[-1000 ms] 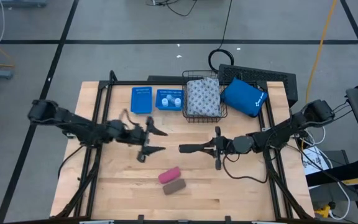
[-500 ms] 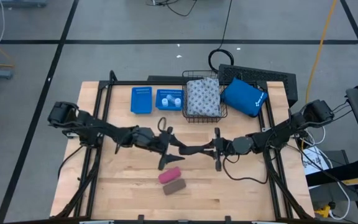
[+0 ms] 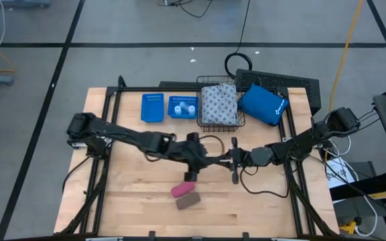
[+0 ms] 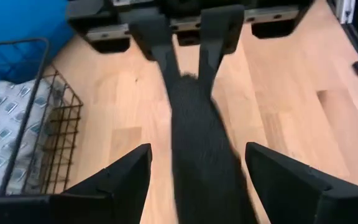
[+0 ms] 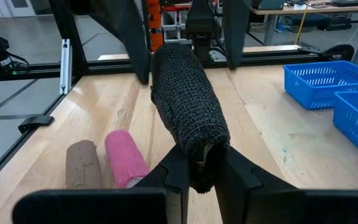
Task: Pick & Place Medicine items
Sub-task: Put the black bandage into the left blue bin
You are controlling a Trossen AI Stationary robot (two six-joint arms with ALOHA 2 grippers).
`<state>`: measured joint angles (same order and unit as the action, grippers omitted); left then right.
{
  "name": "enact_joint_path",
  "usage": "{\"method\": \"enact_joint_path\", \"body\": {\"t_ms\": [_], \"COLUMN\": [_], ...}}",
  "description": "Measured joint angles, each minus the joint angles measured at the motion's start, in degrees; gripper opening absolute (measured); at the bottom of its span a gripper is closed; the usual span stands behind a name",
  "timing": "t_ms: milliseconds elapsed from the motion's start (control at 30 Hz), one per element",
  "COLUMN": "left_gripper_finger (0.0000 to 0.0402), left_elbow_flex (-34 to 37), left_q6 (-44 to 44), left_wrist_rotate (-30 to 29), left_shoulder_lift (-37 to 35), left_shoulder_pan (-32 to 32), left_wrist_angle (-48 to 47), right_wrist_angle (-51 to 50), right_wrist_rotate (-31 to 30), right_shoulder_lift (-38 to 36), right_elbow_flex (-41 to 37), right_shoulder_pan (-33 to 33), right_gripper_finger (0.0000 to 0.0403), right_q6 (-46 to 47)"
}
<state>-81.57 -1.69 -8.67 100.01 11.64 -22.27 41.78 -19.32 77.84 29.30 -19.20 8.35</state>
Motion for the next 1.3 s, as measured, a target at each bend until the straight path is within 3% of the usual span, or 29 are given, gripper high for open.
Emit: {"method": "enact_joint_path", "body": {"t_ms": [233, 500, 900, 1033, 1200, 1300], "left_gripper_finger": [0.0269, 0.0265, 0.0132, 0.0108, 0.0085, 0.0084], "left_elbow_flex": [-5.6, -5.8, -5.8, -5.8, -5.2, -2.4], "left_q6": [0.5, 0.5, 1.2, 2.5, -2.4, -3.7], "left_wrist_rotate": [-1.3, -9.1, -6.9, -7.8, -11.1, -15.6], "left_shoulder_lift": [6.8, 6.8, 6.2, 6.0, 2.7, -1.1], "left_shoulder_pan": [-0.1, 0.0, 0.2, 0.3, 1.0, 1.6], "left_wrist_angle": [-3.8, -5.0, -4.4, -5.6, -9.5, -12.0], "right_wrist_angle": [0.0, -0.4, -0.7, -0.7, 0.5, -1.4], "right_wrist_rotate": [0.0, -0.5, -0.1, -0.1, -0.3, 1.1], "right_shoulder_lift": [0.0, 0.0, -0.1, 0.0, -0.8, -1.1], "right_elbow_flex": [0.0, 0.0, 0.0, 0.0, 0.2, -0.3], "right_shoulder_pan": [0.0, 0.0, 0.0, 0.0, 0.1, -0.2], "right_gripper_finger": [0.0040, 0.0040, 0.0041, 0.0044, 0.0070, 0.0088], "right_q6": [0.0, 0.0, 0.2, 0.1, 1.3, 1.5]}}
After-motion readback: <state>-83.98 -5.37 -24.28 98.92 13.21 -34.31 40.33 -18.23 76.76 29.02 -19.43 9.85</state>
